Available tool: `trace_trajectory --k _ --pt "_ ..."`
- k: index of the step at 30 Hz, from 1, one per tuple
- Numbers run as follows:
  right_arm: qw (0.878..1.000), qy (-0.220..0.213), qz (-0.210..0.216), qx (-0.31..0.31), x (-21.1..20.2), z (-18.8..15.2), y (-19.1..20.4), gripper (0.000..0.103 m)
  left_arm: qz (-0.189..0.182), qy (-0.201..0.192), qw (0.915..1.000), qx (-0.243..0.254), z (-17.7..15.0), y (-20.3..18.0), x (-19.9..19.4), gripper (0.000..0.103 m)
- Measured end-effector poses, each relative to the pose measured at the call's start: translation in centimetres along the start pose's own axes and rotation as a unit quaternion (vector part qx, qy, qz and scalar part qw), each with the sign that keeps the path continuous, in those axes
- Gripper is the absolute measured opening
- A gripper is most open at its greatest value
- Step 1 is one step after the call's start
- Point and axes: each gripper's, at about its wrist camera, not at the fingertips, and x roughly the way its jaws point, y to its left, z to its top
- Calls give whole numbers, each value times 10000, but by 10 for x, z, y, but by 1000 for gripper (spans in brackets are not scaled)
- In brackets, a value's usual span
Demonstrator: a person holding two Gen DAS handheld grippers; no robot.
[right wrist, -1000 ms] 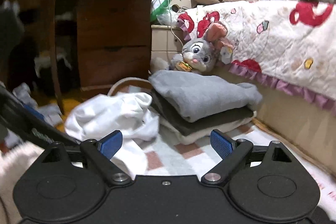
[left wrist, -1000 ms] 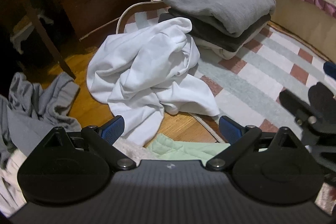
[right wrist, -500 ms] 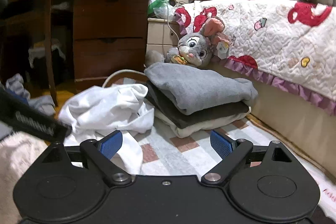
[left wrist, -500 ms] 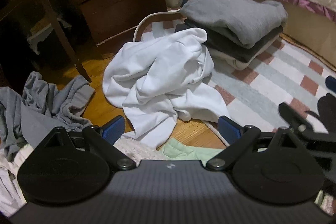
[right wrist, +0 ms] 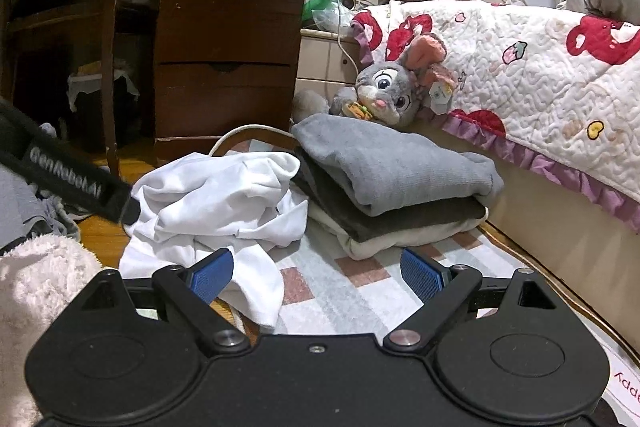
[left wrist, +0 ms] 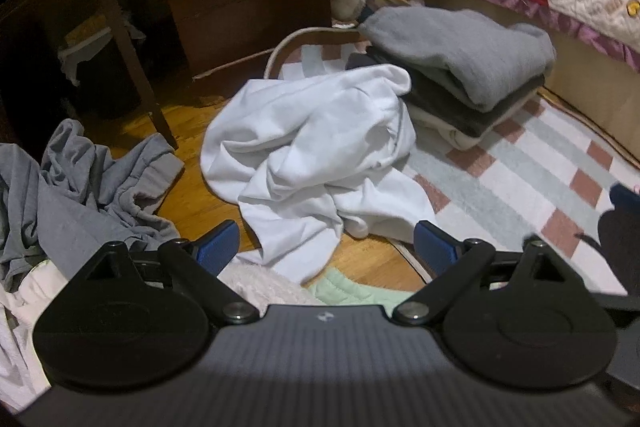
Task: Fold clothes
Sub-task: 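Move both tools toward the crumpled white T-shirt on the floor, then grasp the white T-shirt with the right tool while the left tool grasps it too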
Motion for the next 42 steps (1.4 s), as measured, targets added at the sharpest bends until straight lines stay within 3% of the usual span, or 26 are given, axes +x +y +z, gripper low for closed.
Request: trace_trajectory --k 4,9,13,16,19,23,25,27,29,30,32,33,35,37,40,42 --pt "9982 -3 335 497 -1 4 -9 93 -102 -169 9997 -168 5 13 6 95" --pt "9910 239 353 1270 13 -3 -28 86 -453 -119 9977 -489 13 25 28 94" --pt "9831 558 458 1684 30 -14 -40 74 -371 -193 9981 -446 23 29 52 94" --pt "9731 790 774 2021 44 -20 -45 63 -287 -249 9983 -432 27 30 73 88" --pt "9590 1008 1375 2265 64 -22 -46 40 -48 -266 9995 -167 32 26 101 88" --pt "9438 965 2011 2439 99 -7 -51 43 -284 -109 9992 -275 74 30 148 88" --pt "9370 996 2064 2636 120 4 -57 45 -550 -5 9973 -495 97 33 168 89" --pt "9284 1055 2091 2885 141 14 -63 48 -929 310 9946 -344 110 29 192 92" --pt "9106 1161 2136 3342 166 19 -69 57 -793 227 9957 -428 110 32 209 92" --pt "8976 1229 2217 3606 178 17 -71 60 -549 184 9951 -802 108 42 218 92" --pt "8708 1349 2420 4061 202 13 -69 81 -22 287 9812 -1910 102 81 239 92" --pt "8628 1371 2567 4134 212 13 -66 84 241 338 9685 -2455 100 100 249 92" --pt "8513 1382 2785 4226 229 12 -59 85 589 423 9354 -3462 88 141 266 92" --pt "8556 1318 2743 4188 241 16 -52 85 695 532 9154 -3928 74 164 277 92" --pt "8768 1132 2498 3950 257 27 -44 85 578 935 9116 -3962 56 178 300 92" --pt "8926 1029 2319 3726 269 39 -38 85 368 1003 8976 -4278 47 189 303 92"
